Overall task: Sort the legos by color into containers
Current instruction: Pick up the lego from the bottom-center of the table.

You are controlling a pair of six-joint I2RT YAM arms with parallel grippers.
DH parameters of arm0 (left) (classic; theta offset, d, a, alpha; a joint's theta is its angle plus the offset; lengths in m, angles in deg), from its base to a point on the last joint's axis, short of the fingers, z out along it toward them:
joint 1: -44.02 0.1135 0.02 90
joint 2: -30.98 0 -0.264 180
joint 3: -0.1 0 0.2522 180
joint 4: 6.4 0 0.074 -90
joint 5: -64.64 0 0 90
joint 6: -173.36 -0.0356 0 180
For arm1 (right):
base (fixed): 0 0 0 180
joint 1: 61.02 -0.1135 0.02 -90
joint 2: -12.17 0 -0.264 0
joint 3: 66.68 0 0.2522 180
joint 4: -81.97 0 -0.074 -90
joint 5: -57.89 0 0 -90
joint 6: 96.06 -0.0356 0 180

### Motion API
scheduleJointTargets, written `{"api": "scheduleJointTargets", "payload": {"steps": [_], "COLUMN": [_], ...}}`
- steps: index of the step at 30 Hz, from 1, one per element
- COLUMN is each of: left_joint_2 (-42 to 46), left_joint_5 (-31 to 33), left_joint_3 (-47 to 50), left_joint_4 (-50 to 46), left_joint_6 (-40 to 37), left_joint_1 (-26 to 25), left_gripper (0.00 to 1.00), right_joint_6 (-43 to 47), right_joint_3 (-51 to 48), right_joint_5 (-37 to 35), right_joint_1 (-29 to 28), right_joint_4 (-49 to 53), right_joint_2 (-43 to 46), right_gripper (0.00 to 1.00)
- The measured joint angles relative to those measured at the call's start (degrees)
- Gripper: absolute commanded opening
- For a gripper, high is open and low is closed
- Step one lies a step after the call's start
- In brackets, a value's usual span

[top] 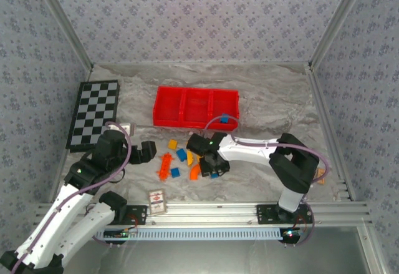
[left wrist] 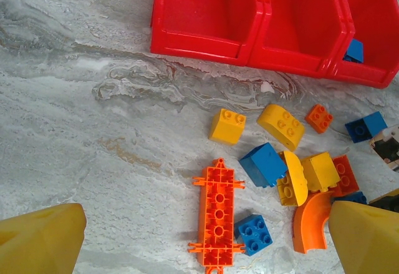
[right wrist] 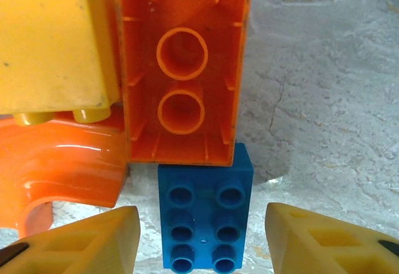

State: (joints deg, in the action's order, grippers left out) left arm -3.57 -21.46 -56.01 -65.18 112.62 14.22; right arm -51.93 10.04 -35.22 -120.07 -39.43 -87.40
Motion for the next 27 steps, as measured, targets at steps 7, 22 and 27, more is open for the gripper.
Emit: {"api": "scheduleJointTargets", "payload": {"steps": [7,22,27], "left_joint_2": [0.0,-0.1,-0.1], "left_joint_5": [0.0,0.0,0.0], "left_joint_3": [0.0,0.0,0.0], "left_joint_4": [0.0,0.0,0.0], "left_joint_6": [0.0,0.0,0.0], "left_joint_1": [0.0,0.0,0.0], "left_gripper": [1.00,1.00,1.00], "right_joint_6": [0.1,1.7,4.3], "right_joint_3": [0.2,1.2,5.8], "right_joint_5": [-0.6,-2.5,-4.2], "right_joint_1": [-0.1,-0.2,1.4], "right_joint_4": [0.3,4.3,8.2], "right_joint_2": [-1.0,-1.9,1.7], "right_gripper": [0.48,0.29,0.29]}}
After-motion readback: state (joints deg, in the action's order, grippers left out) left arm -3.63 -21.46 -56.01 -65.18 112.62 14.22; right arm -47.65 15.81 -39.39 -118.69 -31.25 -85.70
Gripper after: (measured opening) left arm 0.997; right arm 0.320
